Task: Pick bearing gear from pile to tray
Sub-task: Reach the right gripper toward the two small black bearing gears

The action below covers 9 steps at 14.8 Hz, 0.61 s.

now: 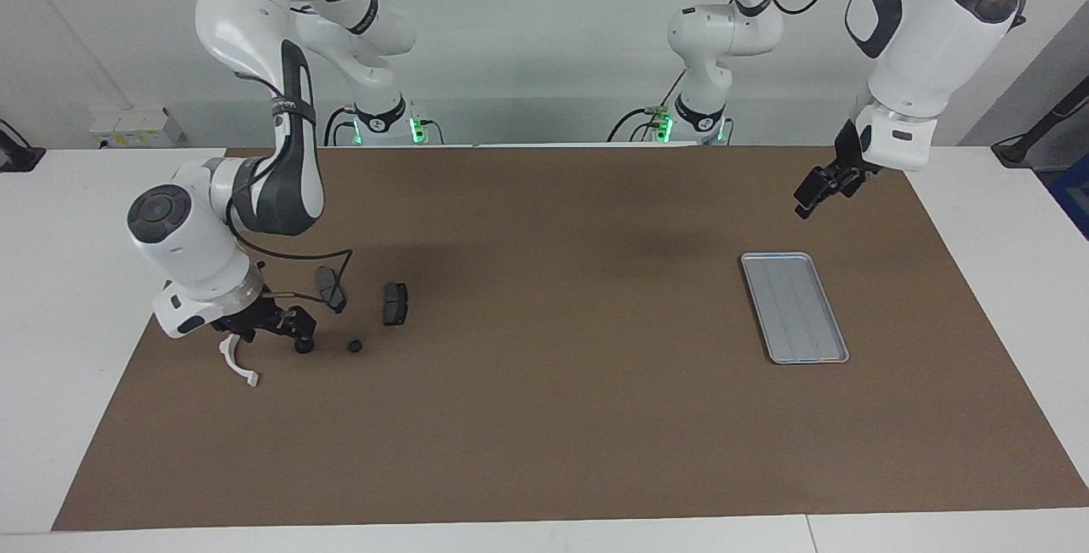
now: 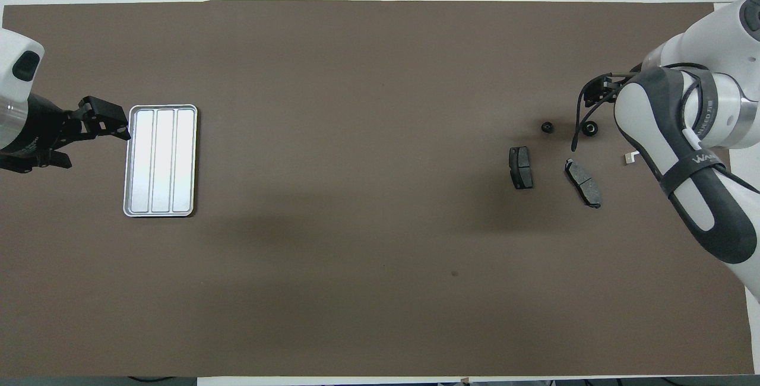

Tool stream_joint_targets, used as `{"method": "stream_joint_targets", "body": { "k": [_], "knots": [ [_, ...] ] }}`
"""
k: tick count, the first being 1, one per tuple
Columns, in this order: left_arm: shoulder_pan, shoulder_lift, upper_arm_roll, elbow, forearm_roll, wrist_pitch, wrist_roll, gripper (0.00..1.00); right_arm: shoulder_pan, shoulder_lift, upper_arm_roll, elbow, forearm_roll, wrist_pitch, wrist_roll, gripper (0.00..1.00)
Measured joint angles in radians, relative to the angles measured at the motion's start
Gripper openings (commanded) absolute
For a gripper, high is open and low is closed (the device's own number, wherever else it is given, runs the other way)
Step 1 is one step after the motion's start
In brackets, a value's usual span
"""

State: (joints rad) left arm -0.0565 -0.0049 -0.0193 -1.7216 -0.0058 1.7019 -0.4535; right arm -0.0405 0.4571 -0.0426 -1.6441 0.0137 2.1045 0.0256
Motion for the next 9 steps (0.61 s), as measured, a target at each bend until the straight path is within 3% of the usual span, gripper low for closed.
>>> {"method": "stream_joint_targets", "body": {
  "k": [9],
  "knots": [
    [0.000, 0.000, 0.000, 0.000, 0.000, 0.000, 0.000, 1.00, 0.017, 0.053, 0.000, -0.023, 0.000, 0.038, 0.000, 0.90]
  ]
}}
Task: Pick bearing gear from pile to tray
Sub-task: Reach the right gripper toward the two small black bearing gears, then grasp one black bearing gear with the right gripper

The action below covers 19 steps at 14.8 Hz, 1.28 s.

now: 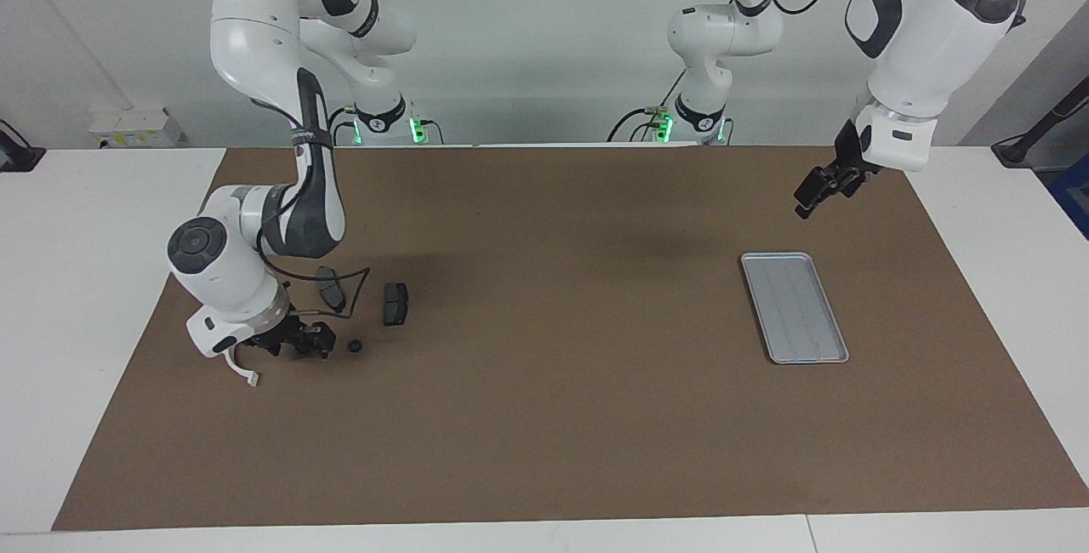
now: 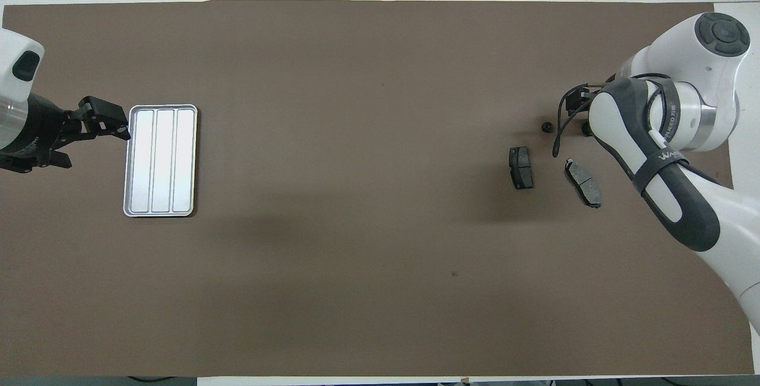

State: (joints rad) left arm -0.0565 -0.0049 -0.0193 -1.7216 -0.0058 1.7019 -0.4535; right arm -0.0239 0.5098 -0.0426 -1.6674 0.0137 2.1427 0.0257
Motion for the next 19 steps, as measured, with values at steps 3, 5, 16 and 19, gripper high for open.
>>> {"method": "stream_joint_targets", "body": {
  "k": [3, 5, 16, 19],
  "knots": [
    [0.000, 0.000, 0.000, 0.000, 0.000, 0.000, 0.000, 1.00, 0.000, -0.001, 0.000, -0.016, 0.000, -0.010, -0.001, 0.90],
    [0.000, 0.000, 0.000, 0.000, 0.000, 0.000, 0.000, 1.00, 0.000, -0.004, 0.000, -0.019, 0.000, -0.033, -0.002, 0.89],
    [0.000, 0.000, 0.000, 0.000, 0.000, 0.000, 0.000, 1.00, -0.004, -0.018, -0.008, -0.093, 0.000, 0.042, -0.044, 0.87],
    [0.000, 0.000, 0.000, 0.000, 0.000, 0.000, 0.000, 1.00, -0.011, -0.022, -0.013, -0.097, 0.000, 0.043, -0.060, 0.68]
  ]
}}
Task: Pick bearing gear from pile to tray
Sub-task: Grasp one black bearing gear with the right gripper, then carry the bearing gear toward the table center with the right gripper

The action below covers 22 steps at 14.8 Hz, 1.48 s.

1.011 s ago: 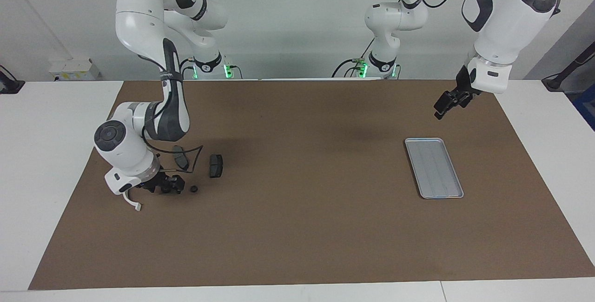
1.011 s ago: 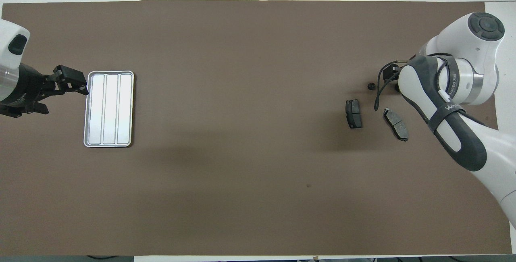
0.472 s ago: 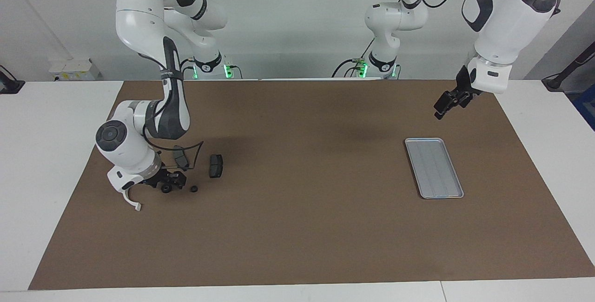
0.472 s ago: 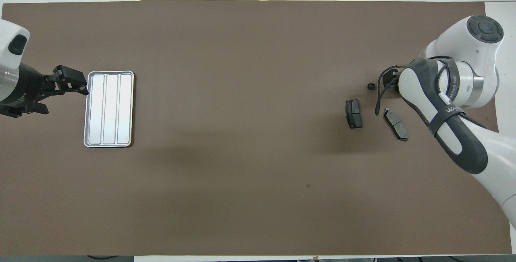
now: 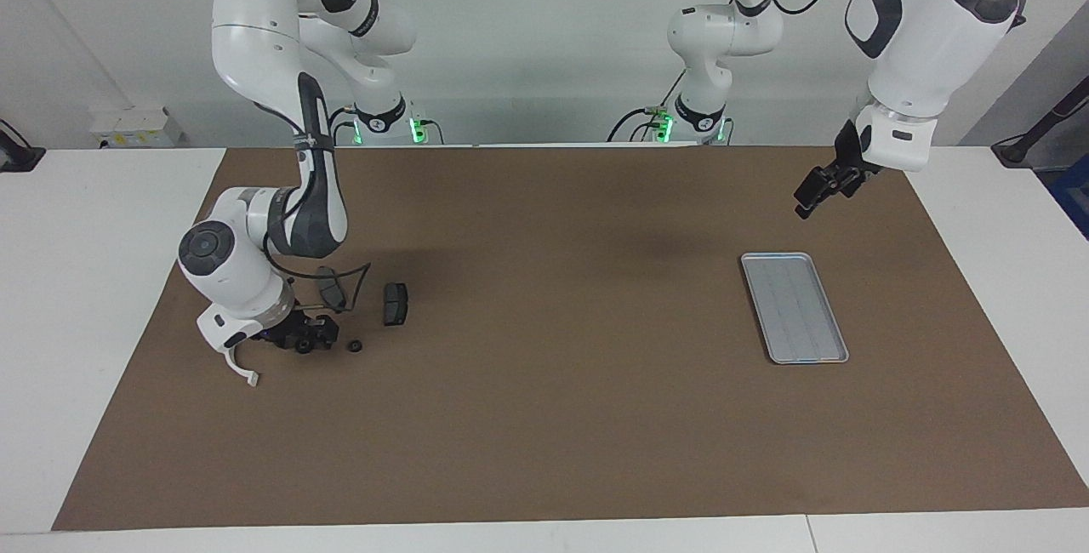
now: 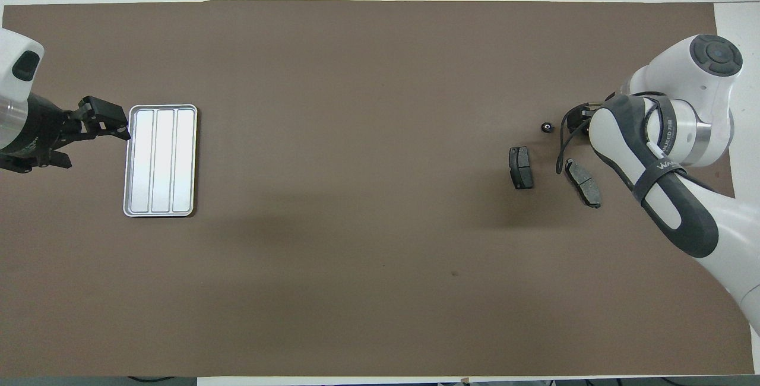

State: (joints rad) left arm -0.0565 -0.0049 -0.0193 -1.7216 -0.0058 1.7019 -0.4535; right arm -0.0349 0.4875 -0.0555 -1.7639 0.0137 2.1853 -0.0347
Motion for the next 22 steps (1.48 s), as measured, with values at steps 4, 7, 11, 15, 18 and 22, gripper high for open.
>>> {"method": "stream_joint_targets", "body": {
  "k": [4, 7, 11, 15, 18, 22],
  "knots": [
    [0.000, 0.000, 0.000, 0.000, 0.000, 0.000, 0.000, 1.00, 0.000, -0.010, -0.001, -0.007, 0.000, 0.000, 0.000, 0.46],
    [0.000, 0.000, 0.000, 0.000, 0.000, 0.000, 0.000, 1.00, 0.000, -0.010, -0.001, -0.007, 0.000, 0.000, 0.000, 0.33],
    [0.000, 0.000, 0.000, 0.000, 0.000, 0.000, 0.000, 1.00, 0.002, -0.012, 0.000, -0.008, 0.000, 0.002, 0.000, 0.13],
    [0.000, 0.000, 0.000, 0.000, 0.000, 0.000, 0.000, 1.00, 0.003, -0.012, 0.003, -0.010, 0.000, 0.012, 0.002, 0.00],
    [0.000, 0.000, 0.000, 0.000, 0.000, 0.000, 0.000, 1.00, 0.020, -0.020, 0.008, 0.016, 0.000, 0.009, 0.037, 0.00],
    [0.000, 0.000, 0.000, 0.000, 0.000, 0.000, 0.000, 1.00, 0.072, -0.056, 0.011, 0.120, 0.000, -0.087, 0.089, 0.00]
  ]
}}
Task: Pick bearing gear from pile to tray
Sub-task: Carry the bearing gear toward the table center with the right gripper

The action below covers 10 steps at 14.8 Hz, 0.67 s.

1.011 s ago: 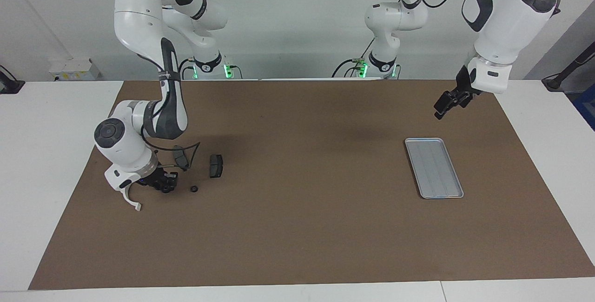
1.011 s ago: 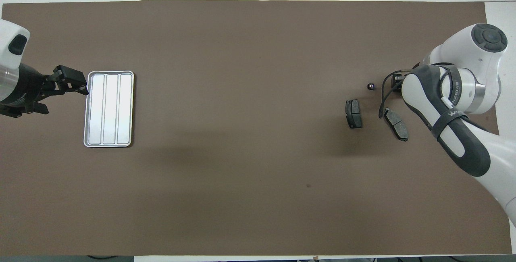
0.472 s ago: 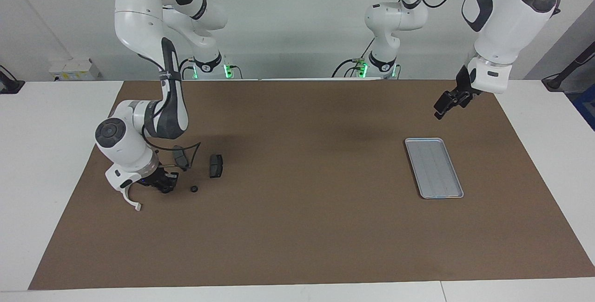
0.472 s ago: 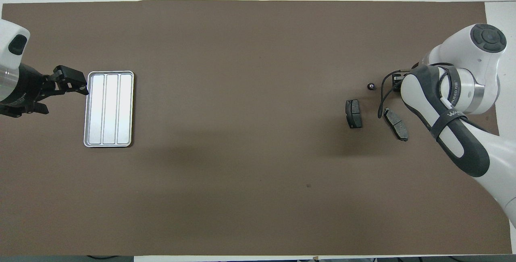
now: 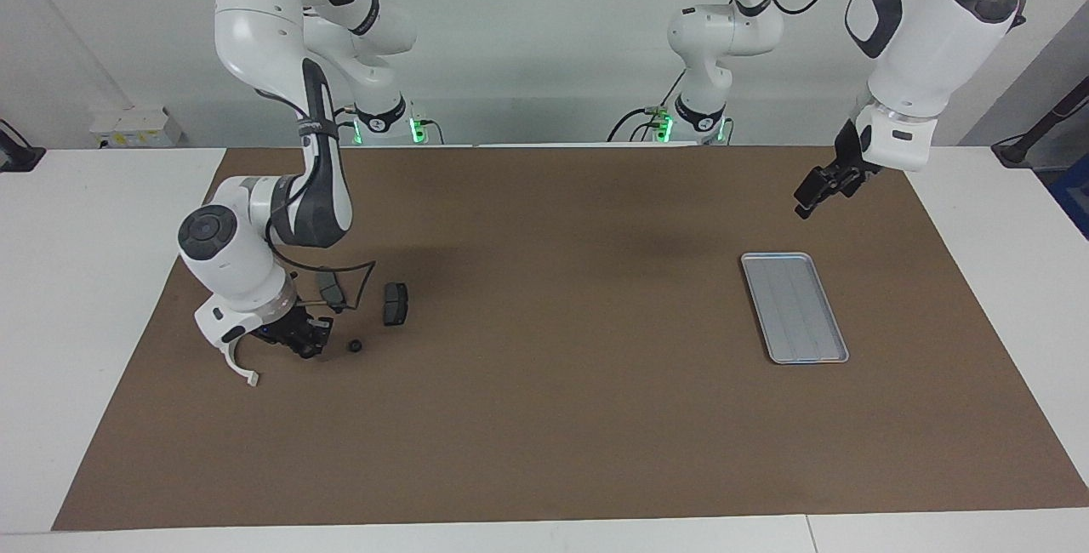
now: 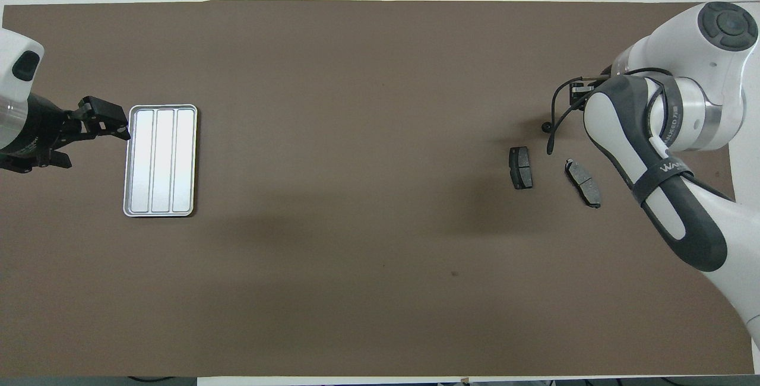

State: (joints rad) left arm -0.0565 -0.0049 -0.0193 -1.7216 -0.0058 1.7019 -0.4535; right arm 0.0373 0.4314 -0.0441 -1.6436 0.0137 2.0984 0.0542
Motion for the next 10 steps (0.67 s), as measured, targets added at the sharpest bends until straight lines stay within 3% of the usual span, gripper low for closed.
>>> {"method": "stream_joint_targets", "body": {
  "k": [6, 10],
  "knots": [
    [0.000, 0.000, 0.000, 0.000, 0.000, 0.000, 0.000, 1.00, 0.189, -0.021, 0.008, 0.215, 0.001, -0.171, 0.034, 0.05],
    [0.000, 0.000, 0.000, 0.000, 0.000, 0.000, 0.000, 1.00, 0.359, -0.004, 0.009, 0.290, 0.002, -0.210, 0.043, 0.08]
  ]
}}
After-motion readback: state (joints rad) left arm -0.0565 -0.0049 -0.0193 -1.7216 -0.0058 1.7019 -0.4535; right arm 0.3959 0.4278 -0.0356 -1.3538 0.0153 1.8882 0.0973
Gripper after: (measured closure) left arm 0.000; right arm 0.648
